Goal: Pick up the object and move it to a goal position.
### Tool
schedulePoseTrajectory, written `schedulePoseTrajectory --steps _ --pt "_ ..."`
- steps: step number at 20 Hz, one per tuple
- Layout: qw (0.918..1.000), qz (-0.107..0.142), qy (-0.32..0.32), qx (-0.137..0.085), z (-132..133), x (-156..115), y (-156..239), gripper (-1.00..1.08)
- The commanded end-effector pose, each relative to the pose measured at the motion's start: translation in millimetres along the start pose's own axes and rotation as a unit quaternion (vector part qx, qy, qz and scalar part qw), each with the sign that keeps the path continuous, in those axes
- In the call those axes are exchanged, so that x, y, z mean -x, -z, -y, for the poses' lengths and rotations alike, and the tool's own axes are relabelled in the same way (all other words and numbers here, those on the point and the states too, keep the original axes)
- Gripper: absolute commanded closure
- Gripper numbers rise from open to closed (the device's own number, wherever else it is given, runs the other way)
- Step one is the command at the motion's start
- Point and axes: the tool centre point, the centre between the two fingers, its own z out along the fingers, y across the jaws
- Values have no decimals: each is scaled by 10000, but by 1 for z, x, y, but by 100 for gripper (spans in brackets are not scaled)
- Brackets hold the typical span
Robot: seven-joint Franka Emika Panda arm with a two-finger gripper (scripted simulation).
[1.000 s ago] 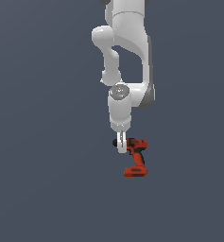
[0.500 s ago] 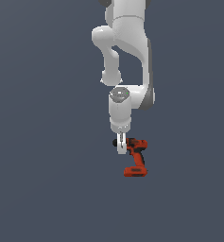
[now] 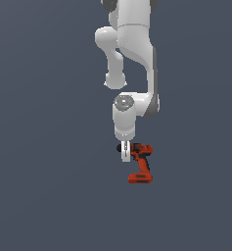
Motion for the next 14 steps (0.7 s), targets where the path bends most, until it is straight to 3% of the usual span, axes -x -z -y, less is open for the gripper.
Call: schedulePoseTrajectory --steps 1,14 --pt "10000 0 0 6 -1 0 -1 108" --pt "10000 0 0 -3 5 -2 10 108"
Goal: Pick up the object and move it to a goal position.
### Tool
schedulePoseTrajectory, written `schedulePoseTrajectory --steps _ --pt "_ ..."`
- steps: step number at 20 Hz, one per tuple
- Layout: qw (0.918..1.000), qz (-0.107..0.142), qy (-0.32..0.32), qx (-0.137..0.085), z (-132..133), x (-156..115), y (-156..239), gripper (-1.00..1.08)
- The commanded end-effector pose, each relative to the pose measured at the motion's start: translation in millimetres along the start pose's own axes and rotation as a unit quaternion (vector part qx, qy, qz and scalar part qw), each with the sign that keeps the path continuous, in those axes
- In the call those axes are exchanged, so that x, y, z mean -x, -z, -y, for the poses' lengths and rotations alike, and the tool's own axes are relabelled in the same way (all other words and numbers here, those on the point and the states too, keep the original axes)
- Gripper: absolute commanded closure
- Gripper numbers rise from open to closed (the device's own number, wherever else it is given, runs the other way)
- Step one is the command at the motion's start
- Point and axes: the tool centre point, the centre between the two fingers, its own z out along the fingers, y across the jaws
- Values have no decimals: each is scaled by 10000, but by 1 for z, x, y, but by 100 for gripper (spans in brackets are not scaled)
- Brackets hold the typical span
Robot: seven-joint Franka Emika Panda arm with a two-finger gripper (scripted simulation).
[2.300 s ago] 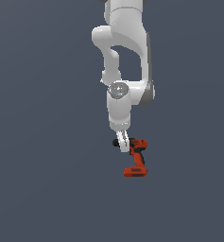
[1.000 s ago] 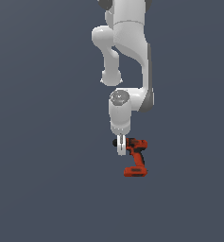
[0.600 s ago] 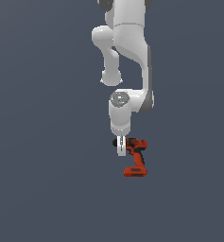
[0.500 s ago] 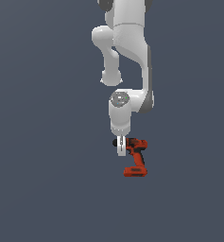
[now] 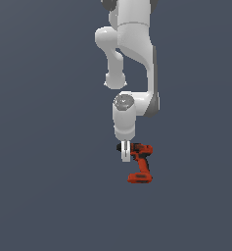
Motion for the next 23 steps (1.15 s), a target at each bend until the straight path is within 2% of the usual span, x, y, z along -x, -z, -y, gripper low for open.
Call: schedulePoseTrajectory --steps 1,14,23 --pt "10000 -3 -14 -32 6 -3 10 108" --pt "10000 -14 -15 -26 45 -18 90 108" --pt "10000 -9 -9 -26 57 -21 109 108"
